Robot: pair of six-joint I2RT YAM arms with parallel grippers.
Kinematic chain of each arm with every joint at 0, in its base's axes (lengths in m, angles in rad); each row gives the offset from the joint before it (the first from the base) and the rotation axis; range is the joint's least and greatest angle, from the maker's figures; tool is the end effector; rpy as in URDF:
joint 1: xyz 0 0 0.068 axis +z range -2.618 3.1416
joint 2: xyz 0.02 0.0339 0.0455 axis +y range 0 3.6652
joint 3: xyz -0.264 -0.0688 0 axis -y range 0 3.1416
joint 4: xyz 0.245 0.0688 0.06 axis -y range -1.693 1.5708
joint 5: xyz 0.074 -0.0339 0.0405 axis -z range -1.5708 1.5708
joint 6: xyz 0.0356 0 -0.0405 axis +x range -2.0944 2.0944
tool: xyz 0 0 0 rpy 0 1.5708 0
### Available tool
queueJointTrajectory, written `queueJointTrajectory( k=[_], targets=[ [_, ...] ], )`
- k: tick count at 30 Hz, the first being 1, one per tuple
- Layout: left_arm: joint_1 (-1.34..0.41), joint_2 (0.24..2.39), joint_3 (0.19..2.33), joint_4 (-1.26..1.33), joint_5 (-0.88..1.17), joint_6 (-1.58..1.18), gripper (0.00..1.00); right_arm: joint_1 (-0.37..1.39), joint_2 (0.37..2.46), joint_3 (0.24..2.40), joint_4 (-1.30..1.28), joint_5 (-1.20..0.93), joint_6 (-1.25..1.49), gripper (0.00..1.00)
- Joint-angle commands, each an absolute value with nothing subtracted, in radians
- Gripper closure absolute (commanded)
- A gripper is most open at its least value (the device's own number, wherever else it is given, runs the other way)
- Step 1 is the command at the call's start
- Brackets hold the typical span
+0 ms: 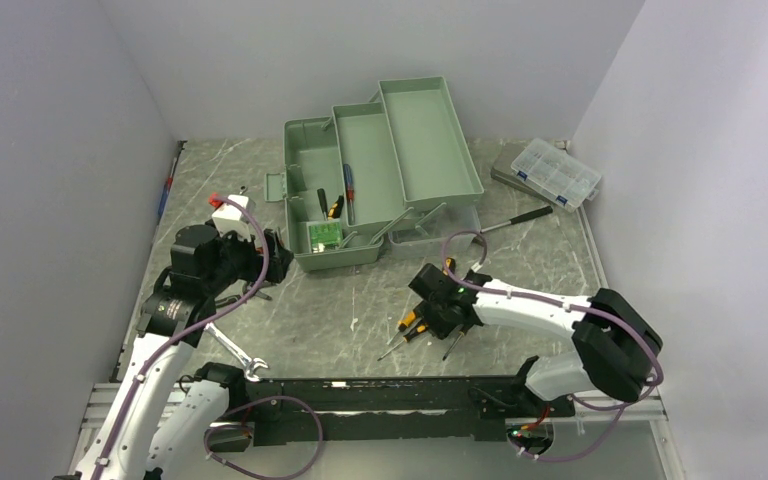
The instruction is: Pack the tool kit
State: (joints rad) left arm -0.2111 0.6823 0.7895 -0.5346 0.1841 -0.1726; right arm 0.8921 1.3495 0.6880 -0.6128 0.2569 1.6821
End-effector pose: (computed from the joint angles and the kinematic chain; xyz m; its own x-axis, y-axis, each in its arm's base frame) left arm 0.1467 -0.0381 0.3207 -0.4626 -0.0735 -0.8835 0.2938 0.9275 -0.2310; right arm 0.1476 0.1686 0.1642 -0.6352 0.7435 -0.2090 0.6751 0.6660 0.3174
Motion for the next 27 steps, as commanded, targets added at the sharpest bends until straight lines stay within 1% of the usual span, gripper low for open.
queueJointTrajectory(
  k=[1, 3, 4, 7, 10, 13, 15, 19, 24, 27],
  targets=[
    [-0.213, 0.666, 0.792, -0.49, 0.219, -0.159, 0.01, 0.897, 1.388, 0.722, -0.589, 0.268, 1.727, 0.58],
    [-0.213, 0.666, 0.791, -0.49, 0.225, -0.16, 0.01, 0.898, 1.404, 0.725, -0.59, 0.268, 1.732, 0.58],
    [-0.213, 0.666, 0.79, -0.489, 0.224, -0.161, 0.01, 0.898, 1.411, 0.727, -0.595, 0.269, 1.738, 0.61],
    [-0.213, 0.665, 0.791, -0.488, 0.227, -0.158, 0.01, 0.898, 1.423, 0.719, -0.593, 0.275, 1.748, 0.64],
    [-0.213, 0.663, 0.792, -0.488, 0.225, -0.157, 0.01, 0.897, 1.429, 0.704, -0.58, 0.271, 1.757, 0.71],
    [-0.213, 0.662, 0.79, -0.488, 0.227, -0.156, 0.01, 0.897, 1.427, 0.71, -0.589, 0.271, 1.749, 0.89],
    [-0.213, 0.661, 0.79, -0.489, 0.226, -0.156, 0.01, 0.9, 1.415, 0.73, -0.612, 0.286, 1.739, 0.99],
    [-0.213, 0.657, 0.79, -0.489, 0.223, -0.156, 0.01, 0.913, 1.398, 0.823, -0.687, 0.358, 1.648, 1.0],
    [-0.213, 0.648, 0.786, -0.485, 0.23, -0.153, 0.01, 0.936, 1.442, 1.028, -0.862, 0.443, 1.556, 1.0],
    [-0.213, 0.647, 0.787, -0.487, 0.227, -0.152, 0.01, 0.969, 1.431, 1.085, -0.875, 0.495, 1.521, 1.0]
  ],
)
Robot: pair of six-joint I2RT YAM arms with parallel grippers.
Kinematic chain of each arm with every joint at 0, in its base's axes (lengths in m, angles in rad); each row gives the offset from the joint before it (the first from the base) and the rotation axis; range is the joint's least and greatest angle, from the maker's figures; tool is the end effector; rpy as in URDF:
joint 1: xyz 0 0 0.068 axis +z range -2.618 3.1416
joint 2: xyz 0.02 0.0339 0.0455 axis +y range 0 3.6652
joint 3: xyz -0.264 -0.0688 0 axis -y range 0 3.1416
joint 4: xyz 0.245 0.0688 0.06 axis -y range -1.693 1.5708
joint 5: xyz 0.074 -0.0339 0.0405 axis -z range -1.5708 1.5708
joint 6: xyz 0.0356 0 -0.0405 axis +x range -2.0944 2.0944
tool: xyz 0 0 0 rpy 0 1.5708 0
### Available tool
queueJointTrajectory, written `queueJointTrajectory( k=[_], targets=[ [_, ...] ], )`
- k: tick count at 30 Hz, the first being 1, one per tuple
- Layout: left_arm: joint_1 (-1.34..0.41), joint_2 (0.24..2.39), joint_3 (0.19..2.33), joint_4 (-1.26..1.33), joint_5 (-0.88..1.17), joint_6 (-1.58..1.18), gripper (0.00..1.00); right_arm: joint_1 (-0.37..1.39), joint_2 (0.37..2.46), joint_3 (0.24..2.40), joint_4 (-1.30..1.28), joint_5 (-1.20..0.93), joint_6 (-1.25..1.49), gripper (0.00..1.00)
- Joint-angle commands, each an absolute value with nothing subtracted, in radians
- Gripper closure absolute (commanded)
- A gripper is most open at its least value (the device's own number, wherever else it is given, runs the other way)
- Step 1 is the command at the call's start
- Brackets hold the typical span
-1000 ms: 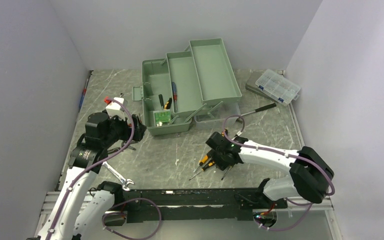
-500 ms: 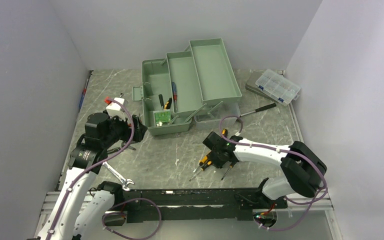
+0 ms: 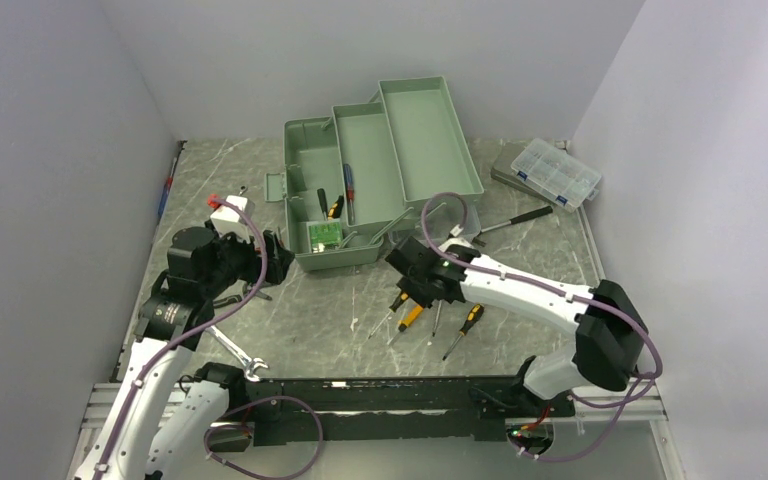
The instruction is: Pack the tool kit
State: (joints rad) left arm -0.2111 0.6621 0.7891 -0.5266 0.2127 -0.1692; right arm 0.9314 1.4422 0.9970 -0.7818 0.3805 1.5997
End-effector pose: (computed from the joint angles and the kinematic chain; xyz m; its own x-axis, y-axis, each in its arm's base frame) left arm 0.1426 -0.0382 0.3240 -0.4415 -0.0737 -0.8942 0.3253 0.9157 -0.2361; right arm 0.1712 0.2081 0.2232 -0.6539 0.6760 -0.3398 0.5809 0.7363 0.3470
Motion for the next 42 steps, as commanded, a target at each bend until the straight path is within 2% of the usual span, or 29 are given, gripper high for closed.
queueJointTrajectory(
  k=[1, 4, 9, 11, 19, 26, 35, 42],
  targets=[
    [-0.213, 0.649, 0.787, -0.486, 0.226, -0.151, 0.01, 0.979, 1.416, 1.087, -0.839, 0.507, 1.471, 1.0],
    [-0.213, 0.647, 0.787, -0.488, 0.224, -0.152, 0.01, 1.001, 1.358, 1.053, -0.651, 0.501, 1.288, 1.0],
    [-0.213, 0.642, 0.787, -0.486, 0.218, -0.152, 0.01, 1.005, 1.243, 0.929, -0.115, 0.319, 0.898, 1.0],
    [-0.213, 0.641, 0.787, -0.486, 0.215, -0.152, 0.01, 1.005, 1.24, 0.946, -0.037, 0.271, 0.793, 1.0],
    [-0.213, 0.635, 0.783, -0.484, 0.212, -0.152, 0.01, 0.974, 1.468, 1.35, -0.192, 0.268, 0.509, 1.0],
    [-0.213, 0.642, 0.781, -0.484, 0.213, -0.153, 0.01, 0.817, 1.741, 1.71, -0.395, 0.127, 0.424, 1.0],
    [-0.213, 0.654, 0.784, -0.482, 0.209, -0.152, 0.01, 0.609, 1.925, 1.987, -0.504, -0.058, 0.351, 1.0],
    [-0.213, 0.66, 0.785, -0.48, 0.208, -0.15, 0.01, 0.546, 2.032, 2.155, -0.58, -0.11, 0.288, 1.0]
  ],
)
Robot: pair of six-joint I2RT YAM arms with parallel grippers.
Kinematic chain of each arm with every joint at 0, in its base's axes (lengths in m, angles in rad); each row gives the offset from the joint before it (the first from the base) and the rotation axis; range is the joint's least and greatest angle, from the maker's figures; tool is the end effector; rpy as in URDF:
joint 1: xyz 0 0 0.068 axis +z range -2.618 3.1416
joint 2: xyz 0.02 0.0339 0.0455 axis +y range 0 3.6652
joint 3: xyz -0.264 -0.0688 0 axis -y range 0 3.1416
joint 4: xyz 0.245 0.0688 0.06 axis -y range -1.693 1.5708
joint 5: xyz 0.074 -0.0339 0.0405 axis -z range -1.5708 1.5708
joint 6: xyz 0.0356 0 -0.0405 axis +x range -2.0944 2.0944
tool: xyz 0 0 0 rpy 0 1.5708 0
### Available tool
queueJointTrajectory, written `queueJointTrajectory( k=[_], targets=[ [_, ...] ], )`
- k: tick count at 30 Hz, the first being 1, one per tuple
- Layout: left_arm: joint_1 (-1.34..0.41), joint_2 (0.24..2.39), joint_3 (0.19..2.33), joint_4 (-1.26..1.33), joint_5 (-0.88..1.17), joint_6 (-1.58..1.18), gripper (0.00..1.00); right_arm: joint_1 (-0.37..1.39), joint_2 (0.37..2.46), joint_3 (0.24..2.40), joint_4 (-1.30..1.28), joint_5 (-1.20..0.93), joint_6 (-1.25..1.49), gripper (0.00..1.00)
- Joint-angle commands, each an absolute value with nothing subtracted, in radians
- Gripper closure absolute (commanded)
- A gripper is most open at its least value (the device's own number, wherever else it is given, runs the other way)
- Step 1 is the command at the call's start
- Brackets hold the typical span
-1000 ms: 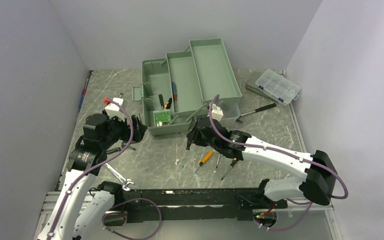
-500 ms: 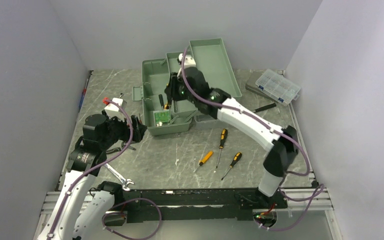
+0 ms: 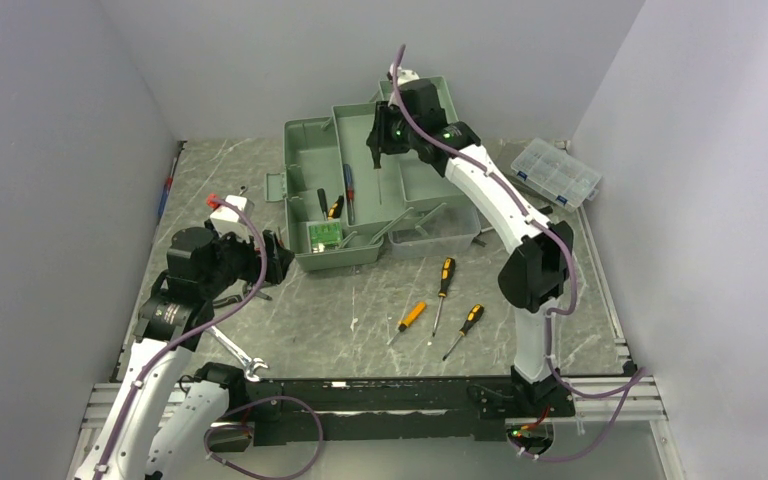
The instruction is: Pack the tool kit
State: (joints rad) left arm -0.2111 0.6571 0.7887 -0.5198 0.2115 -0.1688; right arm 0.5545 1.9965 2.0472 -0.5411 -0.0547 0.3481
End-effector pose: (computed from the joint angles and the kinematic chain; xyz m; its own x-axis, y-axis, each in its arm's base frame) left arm 0.1419 -0.0380 0.3252 -0.4312 -0.0756 -0.8991 0.3271 0.9156 -0.2338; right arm 0.3963 0.2477 0.3747 -0.5697 0.0478 -0.8205 -0.3962 0.8587 0.3251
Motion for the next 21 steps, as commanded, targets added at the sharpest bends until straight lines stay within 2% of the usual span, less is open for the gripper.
queueJointTrajectory(
  k=[1, 3, 7, 9, 11, 17, 21],
  targets=[
    [-0.212, 0.661, 0.784, -0.481, 0.208, -0.15, 0.01, 0.543, 2.045, 2.167, -0.585, -0.116, 0.282, 1.0],
    [-0.213, 0.663, 0.784, -0.481, 0.209, -0.15, 0.01, 0.542, 2.062, 2.183, -0.586, -0.124, 0.279, 0.97],
    [-0.213, 0.664, 0.784, -0.481, 0.207, -0.15, 0.01, 0.537, 2.095, 2.219, -0.598, -0.139, 0.288, 0.52],
    [-0.213, 0.668, 0.784, -0.481, 0.209, -0.149, 0.01, 0.535, 2.102, 2.23, -0.601, -0.142, 0.296, 0.42],
    [-0.213, 0.669, 0.785, -0.481, 0.209, -0.15, 0.01, 0.533, 2.099, 2.234, -0.598, -0.148, 0.302, 0.38],
    [-0.213, 0.668, 0.784, -0.482, 0.206, -0.15, 0.01, 0.522, 2.031, 2.208, -0.598, -0.14, 0.303, 0.38],
    [-0.212, 0.669, 0.785, -0.482, 0.206, -0.15, 0.01, 0.519, 1.907, 2.082, -0.586, -0.103, 0.305, 0.38]
  ],
)
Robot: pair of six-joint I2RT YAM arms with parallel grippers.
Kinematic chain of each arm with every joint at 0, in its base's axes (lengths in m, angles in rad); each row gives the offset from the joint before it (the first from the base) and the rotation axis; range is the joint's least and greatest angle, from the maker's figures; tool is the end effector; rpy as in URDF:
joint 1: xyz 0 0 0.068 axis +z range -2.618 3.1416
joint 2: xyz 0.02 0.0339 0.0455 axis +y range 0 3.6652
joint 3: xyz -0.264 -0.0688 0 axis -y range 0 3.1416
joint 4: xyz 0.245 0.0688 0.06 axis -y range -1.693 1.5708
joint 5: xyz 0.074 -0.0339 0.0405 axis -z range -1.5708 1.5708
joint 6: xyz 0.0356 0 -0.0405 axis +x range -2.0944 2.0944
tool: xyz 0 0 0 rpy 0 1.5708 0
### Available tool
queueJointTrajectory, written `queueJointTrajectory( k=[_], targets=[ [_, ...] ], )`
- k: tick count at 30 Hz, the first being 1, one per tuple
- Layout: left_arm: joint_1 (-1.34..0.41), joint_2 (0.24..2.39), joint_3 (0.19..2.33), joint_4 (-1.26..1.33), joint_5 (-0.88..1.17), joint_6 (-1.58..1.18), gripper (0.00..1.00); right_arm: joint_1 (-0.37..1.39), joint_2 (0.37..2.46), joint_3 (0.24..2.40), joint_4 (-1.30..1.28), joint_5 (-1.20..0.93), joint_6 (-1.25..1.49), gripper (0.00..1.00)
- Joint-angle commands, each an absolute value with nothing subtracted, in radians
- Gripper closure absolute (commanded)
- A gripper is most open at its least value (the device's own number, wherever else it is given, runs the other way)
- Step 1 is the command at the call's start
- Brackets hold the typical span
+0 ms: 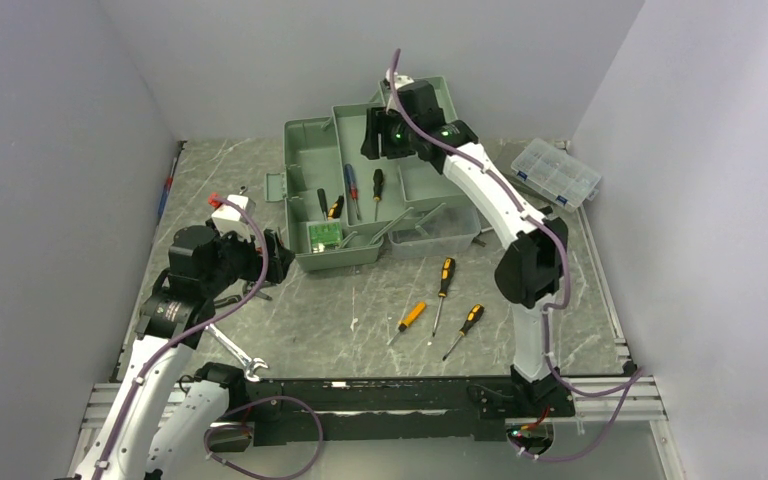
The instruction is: Pack the tool kit
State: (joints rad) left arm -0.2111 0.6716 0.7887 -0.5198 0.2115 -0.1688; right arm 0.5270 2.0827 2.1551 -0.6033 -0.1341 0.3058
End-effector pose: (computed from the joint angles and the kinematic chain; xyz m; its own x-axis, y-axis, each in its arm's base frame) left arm 0.1449 -0.0387 0.3233 -0.4439 -0.0729 -0.8931 0.3237 0.9163 -0.2357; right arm 0.4156 0.2473 0.3659 -0.5974 -0.0024 -0.8020 -0.4386 0.8382 0.3242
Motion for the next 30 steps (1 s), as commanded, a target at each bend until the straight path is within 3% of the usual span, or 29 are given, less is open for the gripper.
queueJointTrajectory(
  k=[1, 15, 22, 25, 30],
  targets=[
    [-0.212, 0.668, 0.785, -0.482, 0.205, -0.15, 0.01, 0.519, 1.868, 2.036, -0.581, -0.087, 0.309, 0.37],
    [-0.212, 0.683, 0.785, -0.471, 0.237, -0.149, 0.0, 0.508, 1.208, 1.209, -0.468, 0.126, 0.443, 0.37],
    [-0.21, 0.691, 0.783, -0.469, 0.251, -0.15, 0.01, 0.503, 1.079, 0.974, -0.51, 0.238, 0.607, 0.37],
    [-0.21, 0.69, 0.781, -0.471, 0.25, -0.15, 0.01, 0.502, 1.053, 0.907, -0.62, 0.381, 0.787, 0.33],
    [-0.21, 0.687, 0.78, -0.469, 0.248, -0.15, 0.01, 0.494, 1.053, 0.838, -0.834, 0.518, 1.084, 0.36]
  ],
)
